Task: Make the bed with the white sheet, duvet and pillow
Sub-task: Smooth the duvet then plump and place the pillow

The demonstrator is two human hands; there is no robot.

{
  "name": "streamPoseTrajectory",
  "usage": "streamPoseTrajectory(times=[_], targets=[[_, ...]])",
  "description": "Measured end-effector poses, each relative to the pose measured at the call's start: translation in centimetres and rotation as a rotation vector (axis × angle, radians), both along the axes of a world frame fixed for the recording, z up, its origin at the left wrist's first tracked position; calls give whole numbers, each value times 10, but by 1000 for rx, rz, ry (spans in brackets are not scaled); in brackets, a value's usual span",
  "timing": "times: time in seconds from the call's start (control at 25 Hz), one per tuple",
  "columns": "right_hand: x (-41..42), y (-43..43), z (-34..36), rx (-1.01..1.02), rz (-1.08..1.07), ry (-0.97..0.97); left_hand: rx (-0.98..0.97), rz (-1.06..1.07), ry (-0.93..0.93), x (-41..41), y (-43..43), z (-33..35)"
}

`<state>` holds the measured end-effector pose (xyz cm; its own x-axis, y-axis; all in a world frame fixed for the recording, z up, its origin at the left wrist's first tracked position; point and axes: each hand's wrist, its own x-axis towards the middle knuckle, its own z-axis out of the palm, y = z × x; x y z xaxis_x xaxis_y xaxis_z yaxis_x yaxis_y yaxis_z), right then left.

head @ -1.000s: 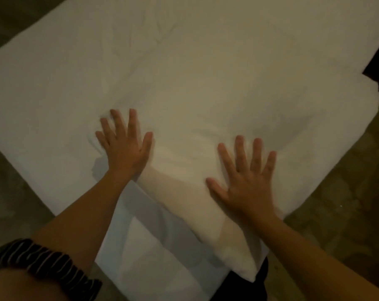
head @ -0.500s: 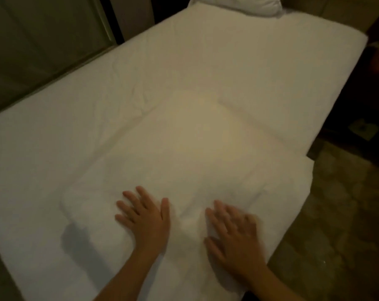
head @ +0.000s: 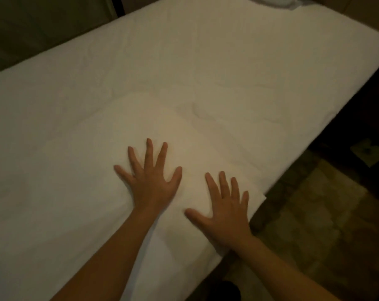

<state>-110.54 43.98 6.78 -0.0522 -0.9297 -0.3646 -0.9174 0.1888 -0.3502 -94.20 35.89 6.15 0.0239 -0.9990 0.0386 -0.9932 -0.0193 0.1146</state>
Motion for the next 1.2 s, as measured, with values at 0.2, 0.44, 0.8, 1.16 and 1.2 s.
streamPoseTrajectory(times=[0.2, 0.44, 0.8, 1.16, 1.2], targets=[[-6, -13, -2, 98, 22, -55, 4, -24, -66, -3, 3, -5], [-34, -102, 2, 302, 19, -250, 163, 339, -80, -17, -58, 1], [-39, -201, -32, 560, -143, -734, 154, 16, -173, -21, -126, 6], [-68, -159, -42, 675, -358, -531, 546, -702, -333, -44, -233, -6], [-69, -156, -42, 673, -357, -471, 591, -732, -365, -50, -236, -11]])
